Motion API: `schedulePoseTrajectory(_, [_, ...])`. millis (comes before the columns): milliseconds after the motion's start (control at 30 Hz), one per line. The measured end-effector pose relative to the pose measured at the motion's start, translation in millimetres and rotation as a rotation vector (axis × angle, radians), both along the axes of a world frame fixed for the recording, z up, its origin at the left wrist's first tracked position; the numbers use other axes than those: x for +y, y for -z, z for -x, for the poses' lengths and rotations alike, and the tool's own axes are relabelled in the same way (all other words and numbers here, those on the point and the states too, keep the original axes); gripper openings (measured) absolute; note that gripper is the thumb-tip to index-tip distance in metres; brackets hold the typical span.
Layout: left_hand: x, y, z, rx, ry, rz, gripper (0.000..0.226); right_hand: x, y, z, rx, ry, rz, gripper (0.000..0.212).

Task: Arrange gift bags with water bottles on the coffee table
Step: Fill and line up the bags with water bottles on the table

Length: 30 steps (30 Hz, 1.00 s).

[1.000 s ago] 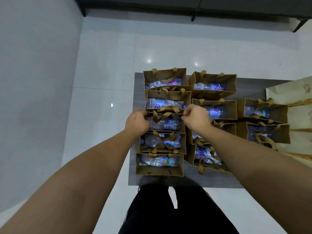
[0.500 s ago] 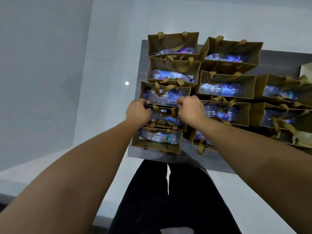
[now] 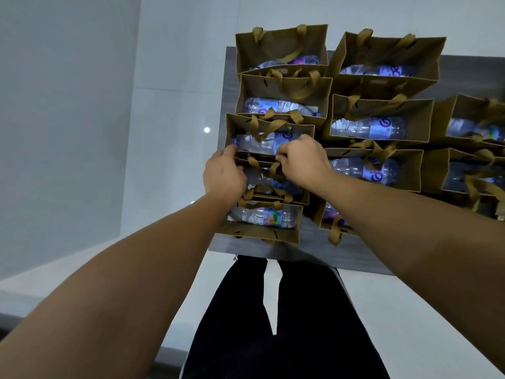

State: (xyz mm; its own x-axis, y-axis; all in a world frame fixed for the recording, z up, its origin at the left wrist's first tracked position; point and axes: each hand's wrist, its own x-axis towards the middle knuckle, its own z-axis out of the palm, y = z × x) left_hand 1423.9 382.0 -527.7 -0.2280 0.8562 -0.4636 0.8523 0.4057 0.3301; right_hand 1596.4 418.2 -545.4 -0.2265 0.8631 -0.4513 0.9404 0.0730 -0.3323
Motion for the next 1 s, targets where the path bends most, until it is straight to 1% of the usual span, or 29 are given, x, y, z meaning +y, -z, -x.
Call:
schedulePoseTrajectory(100, [-5,0,2,-0.049,0.014,-0.024,0.064,8,4,4,0.058,0.163,0.052,0.018])
schedulePoseTrajectory(167, [-8,-2,3,-0.069,0.019,-0.045,0.067,14,5,7,0.066,0.213,0.072,0.017])
schedulePoseTrajectory(333, [-16,-3,7,-0.137,-0.029,-0.067,0.056,21,8,10,0.084,0.253,0.104,0.018])
schedulePoseTrajectory(467, [-21,0,12,-0.097,0.045,-0.077,0.039,18,11,10,0.109,0.265,0.105,0.015])
schedulePoseTrajectory(533, [-24,1,16,-0.066,0.138,-0.085,0.031,7,8,8,0.084,0.237,0.017,0.01])
schedulePoseTrajectory(600, [-29,2,20,-0.039,0.187,-0.063,0.028,-11,2,5,0.051,0.112,-0.183,0.01])
schedulePoseTrajectory(633, [-32,1,22,-0.038,0.178,-0.038,0.028,-22,-1,4,0.082,0.049,-0.247,0.01])
schedulePoseTrajectory(667, [-34,2,24,-0.046,0.165,-0.011,0.028,-32,-4,4,0.126,0.008,-0.244,0.009])
schedulePoseTrajectory(700, [-36,1,26,-0.056,0.152,0.016,0.028,-42,-6,5,0.146,-0.035,-0.185,0.01])
schedulePoseTrajectory(767, [-40,3,30,-0.075,0.136,0.057,0.027,-59,-5,8,0.088,-0.109,-0.017,0.013])
schedulePoseTrajectory(833, [-42,6,34,-0.109,0.096,0.08,0.027,-69,-2,10,0.041,-0.069,0.093,0.017])
schedulePoseTrajectory(900, [-45,8,37,-0.136,0.08,0.093,0.03,-73,0,9,0.08,-0.003,0.139,0.021])
schedulePoseTrajectory(1000, [-48,9,40,-0.138,0.103,0.092,0.035,-75,2,8,0.131,0.011,0.194,0.022])
